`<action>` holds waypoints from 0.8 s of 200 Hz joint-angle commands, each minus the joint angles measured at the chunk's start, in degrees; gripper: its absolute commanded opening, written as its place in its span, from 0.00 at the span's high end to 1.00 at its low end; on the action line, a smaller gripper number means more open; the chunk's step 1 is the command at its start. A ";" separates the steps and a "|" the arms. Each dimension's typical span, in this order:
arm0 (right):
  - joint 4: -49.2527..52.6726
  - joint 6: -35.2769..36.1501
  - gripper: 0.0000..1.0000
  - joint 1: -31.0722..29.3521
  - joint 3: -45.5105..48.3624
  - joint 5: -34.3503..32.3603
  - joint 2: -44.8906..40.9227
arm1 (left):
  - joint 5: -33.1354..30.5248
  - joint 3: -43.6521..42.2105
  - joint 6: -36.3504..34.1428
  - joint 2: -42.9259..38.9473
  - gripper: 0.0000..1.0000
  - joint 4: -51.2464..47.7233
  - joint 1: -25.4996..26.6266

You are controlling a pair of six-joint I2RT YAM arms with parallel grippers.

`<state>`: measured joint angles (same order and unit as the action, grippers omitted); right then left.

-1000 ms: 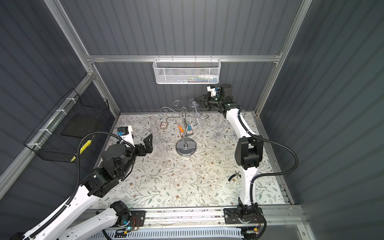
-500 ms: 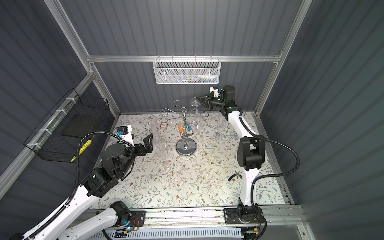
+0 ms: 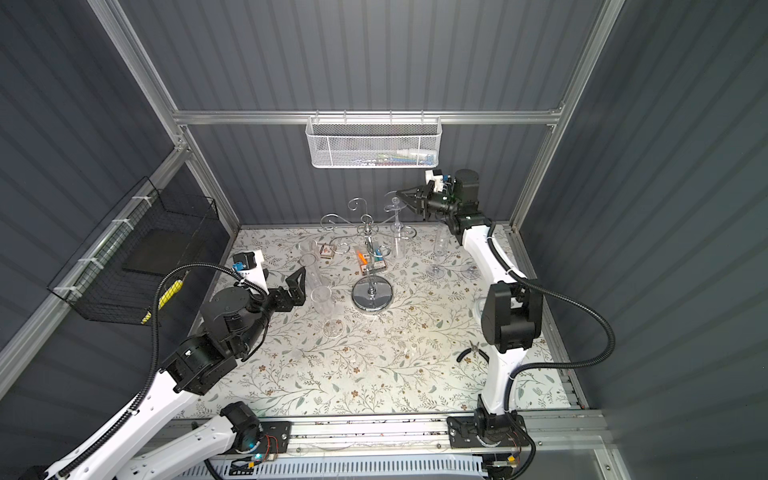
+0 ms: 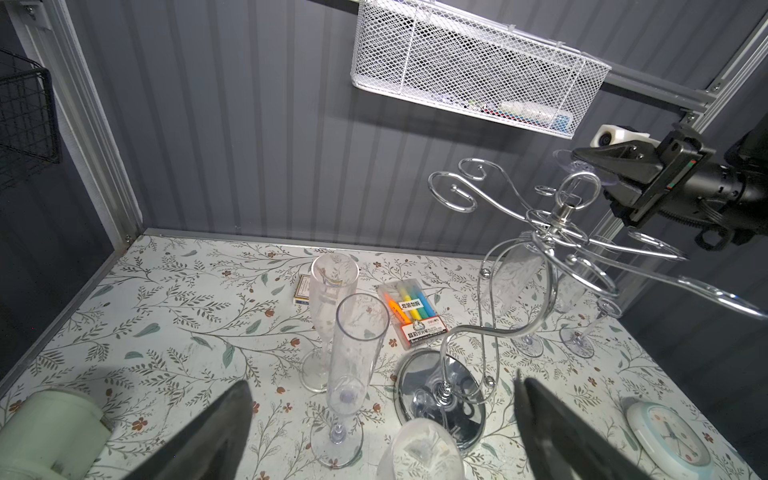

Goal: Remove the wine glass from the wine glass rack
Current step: 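Slide the wine glass off the rack arm with the right gripper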

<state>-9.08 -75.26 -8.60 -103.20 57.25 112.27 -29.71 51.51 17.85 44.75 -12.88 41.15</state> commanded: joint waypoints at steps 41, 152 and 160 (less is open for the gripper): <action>-2.02 0.11 1.00 -0.35 2.66 0.59 -3.72 | 1.06 1.57 0.87 -0.37 0.00 0.02 -0.26; 3.80 1.59 1.00 -4.60 -6.46 -1.62 -0.21 | 0.44 0.38 0.61 -2.58 0.00 -0.64 -0.27; 4.85 1.98 1.00 -4.80 -7.99 -1.62 0.72 | 0.44 0.27 0.56 -2.78 0.00 -0.73 -0.25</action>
<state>-5.26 -74.50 -12.53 -106.63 55.86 111.15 -28.88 51.51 18.31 43.29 -12.91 41.15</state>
